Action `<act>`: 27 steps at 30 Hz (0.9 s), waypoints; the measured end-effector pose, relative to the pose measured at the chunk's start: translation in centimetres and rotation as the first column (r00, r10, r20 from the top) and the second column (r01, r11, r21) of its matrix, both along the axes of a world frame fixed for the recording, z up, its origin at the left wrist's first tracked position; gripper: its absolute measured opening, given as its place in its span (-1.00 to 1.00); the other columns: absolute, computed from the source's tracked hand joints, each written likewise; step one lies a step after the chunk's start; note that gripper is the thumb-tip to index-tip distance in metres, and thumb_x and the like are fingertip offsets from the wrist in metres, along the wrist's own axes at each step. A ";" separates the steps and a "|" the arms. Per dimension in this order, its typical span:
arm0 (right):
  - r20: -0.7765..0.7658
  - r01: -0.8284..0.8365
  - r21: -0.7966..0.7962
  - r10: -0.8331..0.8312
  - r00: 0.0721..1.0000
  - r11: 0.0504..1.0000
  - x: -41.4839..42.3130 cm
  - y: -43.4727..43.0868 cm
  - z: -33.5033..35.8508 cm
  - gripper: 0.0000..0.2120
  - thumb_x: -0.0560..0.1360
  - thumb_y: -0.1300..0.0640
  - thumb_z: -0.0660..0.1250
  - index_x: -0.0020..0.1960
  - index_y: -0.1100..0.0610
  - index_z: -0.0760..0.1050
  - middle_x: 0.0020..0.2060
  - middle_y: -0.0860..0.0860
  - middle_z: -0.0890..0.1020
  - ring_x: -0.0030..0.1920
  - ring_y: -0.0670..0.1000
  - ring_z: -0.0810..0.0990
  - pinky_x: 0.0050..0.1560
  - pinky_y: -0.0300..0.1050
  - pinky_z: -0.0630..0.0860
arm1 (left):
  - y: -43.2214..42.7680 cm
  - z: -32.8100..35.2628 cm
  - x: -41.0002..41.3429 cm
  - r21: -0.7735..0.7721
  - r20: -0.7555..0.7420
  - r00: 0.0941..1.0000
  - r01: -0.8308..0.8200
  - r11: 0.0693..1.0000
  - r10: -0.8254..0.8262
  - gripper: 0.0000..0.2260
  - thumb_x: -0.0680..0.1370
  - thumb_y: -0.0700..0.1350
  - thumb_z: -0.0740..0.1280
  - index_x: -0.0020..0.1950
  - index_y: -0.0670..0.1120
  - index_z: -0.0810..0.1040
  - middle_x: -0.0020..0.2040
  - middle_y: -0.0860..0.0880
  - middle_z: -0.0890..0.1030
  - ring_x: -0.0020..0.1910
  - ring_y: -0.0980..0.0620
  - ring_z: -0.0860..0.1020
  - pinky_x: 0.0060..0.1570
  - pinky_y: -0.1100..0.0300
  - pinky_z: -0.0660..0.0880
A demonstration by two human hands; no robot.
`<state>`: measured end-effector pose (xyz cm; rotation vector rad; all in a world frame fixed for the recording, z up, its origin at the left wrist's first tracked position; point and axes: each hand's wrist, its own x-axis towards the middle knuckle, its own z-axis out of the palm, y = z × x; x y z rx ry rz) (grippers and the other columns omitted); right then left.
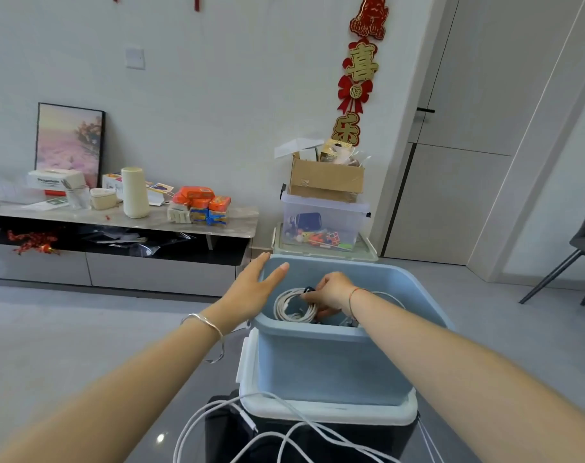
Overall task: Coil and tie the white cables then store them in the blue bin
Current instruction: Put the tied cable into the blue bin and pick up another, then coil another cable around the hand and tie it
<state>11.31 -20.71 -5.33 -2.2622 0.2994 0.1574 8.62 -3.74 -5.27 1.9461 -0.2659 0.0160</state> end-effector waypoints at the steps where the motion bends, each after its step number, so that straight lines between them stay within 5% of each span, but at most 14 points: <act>1: -0.059 -0.023 -0.011 0.022 0.998 1.000 0.1 0.2 -0.1 -0.76 0.44 0.12 0.46 -0.26 0.19 0.44 -0.27 0.16 0.60 -0.13 0.18 0.67 0.06 0.09 0.60 | 0.1 -0.1 0.1 -0.009 0.000 1.000 -0.002 1.000 0.002 -0.45 0.60 0.11 0.18 0.54 -0.03 0.16 0.52 0.03 0.22 0.47 0.03 0.22 0.45 0.11 0.16; 4: -0.139 -0.076 -0.055 0.068 0.988 0.996 -0.5 -0.4 0.1 -0.80 0.48 0.14 0.41 -0.08 0.29 0.54 -0.12 0.22 0.64 -0.15 0.10 0.61 0.08 0.01 0.59 | 0.1 -0.2 0.1 -0.049 0.004 0.999 -0.037 0.998 0.037 -0.49 0.61 0.12 0.16 0.52 -0.03 0.22 0.48 0.02 0.30 0.42 0.03 0.29 0.37 0.18 0.24; 7: 0.023 -0.064 0.050 0.063 0.998 0.997 -2.3 -1.4 1.7 -0.72 0.46 0.14 0.43 0.07 0.31 0.56 -0.10 0.16 0.61 -0.13 0.04 0.59 -0.08 -0.17 0.61 | 0.2 -0.2 -0.4 -0.117 0.016 0.997 -0.077 0.990 0.079 -0.52 0.60 0.11 0.19 0.48 -0.05 0.31 0.43 -0.02 0.39 0.36 0.03 0.38 0.32 0.19 0.31; 12: 0.240 -0.157 0.333 0.077 0.968 0.930 -8.7 -1.9 6.0 -0.90 0.44 0.24 0.44 -0.07 0.18 0.56 -0.11 0.12 0.66 -0.12 -0.03 0.64 -0.11 -0.30 0.60 | 0.6 -0.1 -3.9 -0.048 0.060 0.998 -0.030 0.998 0.032 -0.41 0.53 0.09 0.33 0.50 -0.05 0.26 0.46 0.00 0.33 0.44 0.05 0.29 0.38 0.20 0.22; 16: 0.369 -0.200 0.404 0.040 0.929 0.893 -16.2 -1.6 6.4 -0.93 0.44 0.28 0.43 -0.09 0.21 0.58 -0.18 0.12 0.68 -0.19 -0.02 0.67 -0.14 -0.24 0.62 | 1.3 -0.5 -8.7 0.056 0.137 0.991 0.005 0.998 -0.012 -0.41 0.51 0.07 0.37 0.47 -0.07 0.29 0.45 0.02 0.34 0.44 0.07 0.28 0.39 0.20 0.22; 23: 0.189 -0.223 0.288 0.173 0.967 0.931 -25.5 -1.9 -0.2 -0.95 0.43 0.27 0.44 -0.14 0.17 0.59 -0.27 0.06 0.65 -0.26 -0.10 0.61 -0.21 -0.25 0.58 | 2.6 -3.3 -17.3 0.128 0.108 0.994 0.013 0.992 -0.027 -0.43 0.51 0.13 0.34 0.47 0.03 0.26 0.46 0.09 0.30 0.46 0.09 0.24 0.42 0.15 0.20; 27: 0.144 -0.209 0.230 0.180 0.973 0.950 -28.0 -2.3 -3.2 -0.95 0.43 0.25 0.44 -0.12 0.17 0.60 -0.29 -0.02 0.64 -0.23 -0.11 0.58 -0.16 -0.22 0.57 | 3.3 -5.8 -19.5 0.201 -0.049 0.998 0.047 0.978 -0.038 -0.44 0.52 0.12 0.34 0.46 -0.01 0.29 0.31 -0.13 0.51 0.29 -0.16 0.46 0.27 0.05 0.41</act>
